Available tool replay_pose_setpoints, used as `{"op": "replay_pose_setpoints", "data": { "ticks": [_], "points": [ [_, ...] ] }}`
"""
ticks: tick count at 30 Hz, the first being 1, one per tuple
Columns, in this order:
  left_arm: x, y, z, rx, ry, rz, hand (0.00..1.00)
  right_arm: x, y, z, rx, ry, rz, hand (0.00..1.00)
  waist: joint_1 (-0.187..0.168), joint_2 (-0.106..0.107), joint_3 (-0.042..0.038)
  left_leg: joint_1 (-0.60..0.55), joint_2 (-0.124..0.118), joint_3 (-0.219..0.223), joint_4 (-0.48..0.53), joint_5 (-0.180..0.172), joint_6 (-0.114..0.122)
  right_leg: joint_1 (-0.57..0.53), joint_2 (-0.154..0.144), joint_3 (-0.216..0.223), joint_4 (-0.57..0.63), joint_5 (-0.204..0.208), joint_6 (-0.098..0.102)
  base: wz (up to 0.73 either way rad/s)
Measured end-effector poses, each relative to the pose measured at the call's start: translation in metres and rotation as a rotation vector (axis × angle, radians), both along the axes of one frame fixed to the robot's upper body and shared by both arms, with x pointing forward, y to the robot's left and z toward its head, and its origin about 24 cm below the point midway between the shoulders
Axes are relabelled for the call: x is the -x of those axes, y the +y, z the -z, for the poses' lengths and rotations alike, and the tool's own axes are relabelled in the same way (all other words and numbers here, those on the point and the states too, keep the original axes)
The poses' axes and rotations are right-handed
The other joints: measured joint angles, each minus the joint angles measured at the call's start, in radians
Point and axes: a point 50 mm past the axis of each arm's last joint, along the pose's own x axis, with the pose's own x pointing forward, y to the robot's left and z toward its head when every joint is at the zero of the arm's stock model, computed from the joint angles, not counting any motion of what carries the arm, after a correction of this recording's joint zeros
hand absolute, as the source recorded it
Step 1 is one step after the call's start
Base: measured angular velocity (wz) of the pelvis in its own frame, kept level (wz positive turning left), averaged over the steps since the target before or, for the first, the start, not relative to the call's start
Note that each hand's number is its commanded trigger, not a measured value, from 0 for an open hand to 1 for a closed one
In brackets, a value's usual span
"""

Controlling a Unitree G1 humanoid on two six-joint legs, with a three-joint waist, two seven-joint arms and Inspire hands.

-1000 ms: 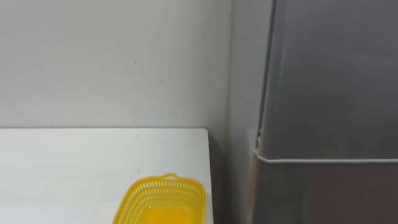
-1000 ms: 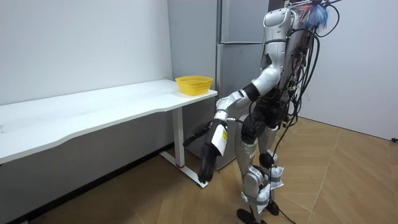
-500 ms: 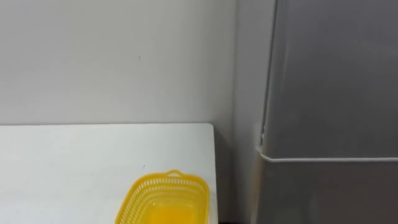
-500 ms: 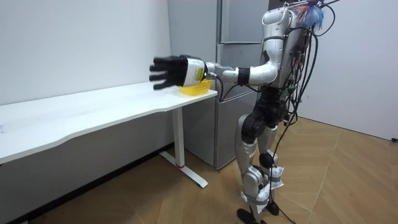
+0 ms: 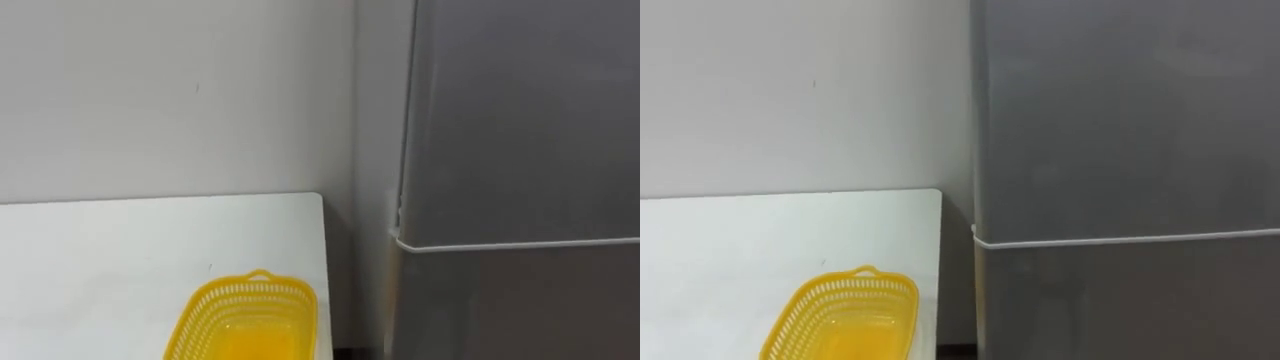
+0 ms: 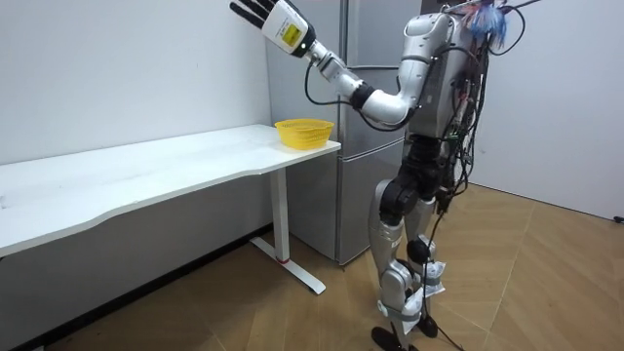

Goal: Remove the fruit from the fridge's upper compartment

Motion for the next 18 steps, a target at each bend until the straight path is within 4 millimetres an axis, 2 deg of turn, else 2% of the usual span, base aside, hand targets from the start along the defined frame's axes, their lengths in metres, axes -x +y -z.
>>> {"op": "replay_pose_setpoints", "data": {
  "ticks": [5,16,18],
  "points": [
    [-0.015,-0.022,-0.005,-0.083,0.055,0.237,0.00,0.002,-0.005,-0.001,0.003,0.008,0.006,0.00,-0.029,0.005,-0.0025,-0.003,0.001,0.005,0.001,0.000,0.000,-0.007,0.001,0.009,0.001,0.001,-0.001,-0.04],
    [-0.033,-0.067,-0.032,-0.220,-0.013,0.661,0.00,-0.001,-0.005,-0.001,-0.012,0.035,-0.038,0.00,-0.085,0.004,-0.0014,-0.003,0.004,0.033,-0.001,0.000,0.000,-0.015,0.003,0.040,0.012,0.003,-0.002,-0.10],
    [-0.035,-0.074,-0.034,-0.241,-0.012,0.732,0.00,-0.001,-0.005,-0.001,-0.009,0.040,-0.048,0.00,-0.085,0.002,-0.0006,0.001,0.005,0.046,-0.001,0.000,0.000,-0.016,0.003,0.049,0.015,0.003,-0.002,-0.16]
  ]
}}
